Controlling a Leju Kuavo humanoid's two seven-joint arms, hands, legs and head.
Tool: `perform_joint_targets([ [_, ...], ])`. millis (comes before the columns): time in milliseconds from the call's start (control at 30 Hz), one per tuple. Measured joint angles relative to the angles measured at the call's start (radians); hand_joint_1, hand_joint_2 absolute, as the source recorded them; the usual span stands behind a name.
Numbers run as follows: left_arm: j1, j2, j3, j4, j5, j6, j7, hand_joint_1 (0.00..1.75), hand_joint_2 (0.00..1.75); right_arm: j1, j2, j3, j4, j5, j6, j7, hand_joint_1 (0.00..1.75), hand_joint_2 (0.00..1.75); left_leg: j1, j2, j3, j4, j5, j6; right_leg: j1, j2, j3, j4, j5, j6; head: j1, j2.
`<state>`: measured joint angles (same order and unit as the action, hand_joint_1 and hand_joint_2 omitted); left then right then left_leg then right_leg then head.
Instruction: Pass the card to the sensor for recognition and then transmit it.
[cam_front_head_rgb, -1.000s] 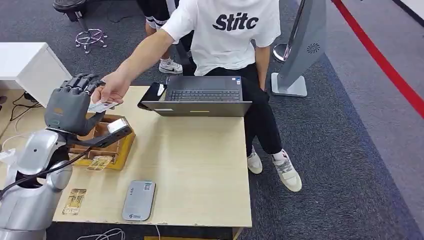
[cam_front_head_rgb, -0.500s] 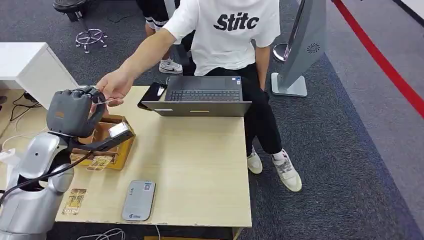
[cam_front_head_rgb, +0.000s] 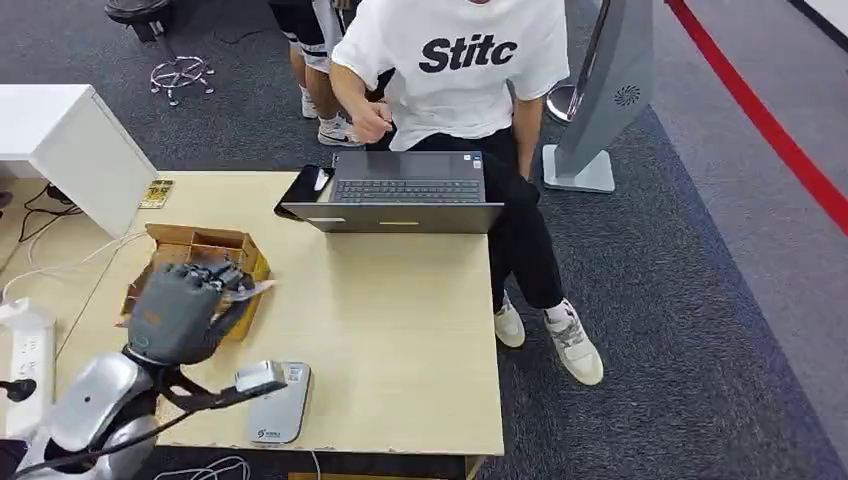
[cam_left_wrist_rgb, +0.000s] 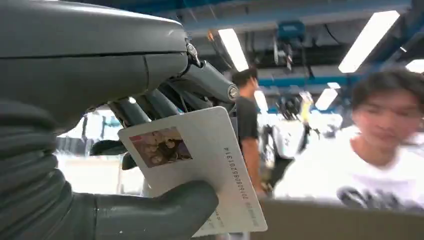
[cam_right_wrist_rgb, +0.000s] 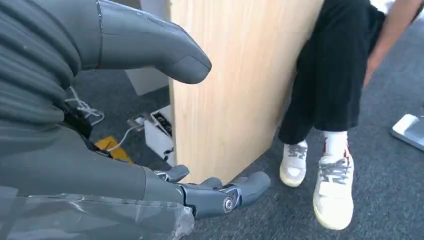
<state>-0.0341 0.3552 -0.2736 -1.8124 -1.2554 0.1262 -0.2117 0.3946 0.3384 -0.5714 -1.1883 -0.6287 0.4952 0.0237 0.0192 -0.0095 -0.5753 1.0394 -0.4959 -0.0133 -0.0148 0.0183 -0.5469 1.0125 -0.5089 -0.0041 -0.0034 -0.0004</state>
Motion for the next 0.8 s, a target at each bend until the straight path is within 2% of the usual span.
perform_joint_targets([
  [100, 0.08, 0.029, -0.046, -0.003, 0.038, -0.027, -0.007, 1.75, 1.75, 0.001, 0.0, 0.0, -0.011, 0.002, 0.004, 0.001, 0.0, 1.75, 0.0, 0.0, 0.0, 0.0, 0.0, 0.0, 0.0, 0.0, 0.0, 0.0, 0.0, 0.0, 0.0, 0.0],
  [233, 0.149, 0.062, -0.085, 0.012, 0.051, -0.027, -0.007, 1.75, 1.75, 0.0, 0.0, -0.003, -0.014, 0.011, 0.011, 0.006, 0.0, 1.75, 0.0, 0.0, 0.0, 0.0, 0.0, 0.0, 0.0, -0.001, -0.001, 0.0, 0.0, 0.0, 0.0, 0.0],
  [500, 0.174, 0.088, -0.114, 0.025, 0.065, -0.042, 0.0, 1.75, 1.75, -0.002, 0.0, -0.003, -0.014, 0.013, 0.018, 0.006, 0.0, 1.75, 0.0, -0.001, 0.0, 0.0, 0.0, 0.0, 0.0, -0.002, 0.002, 0.0, 0.0, 0.0, 0.0, 0.0],
  [800, 0.231, 0.137, -0.174, 0.093, 0.114, -0.053, 0.093, 1.75, 1.75, -0.011, 0.0, -0.012, -0.014, 0.036, 0.032, 0.011, 0.0, 1.75, 0.0, -0.001, 0.0, 0.0, 0.0, 0.0, 0.0, -0.002, 0.001, 0.0, 0.0, 0.0, 0.0, 0.0],
])
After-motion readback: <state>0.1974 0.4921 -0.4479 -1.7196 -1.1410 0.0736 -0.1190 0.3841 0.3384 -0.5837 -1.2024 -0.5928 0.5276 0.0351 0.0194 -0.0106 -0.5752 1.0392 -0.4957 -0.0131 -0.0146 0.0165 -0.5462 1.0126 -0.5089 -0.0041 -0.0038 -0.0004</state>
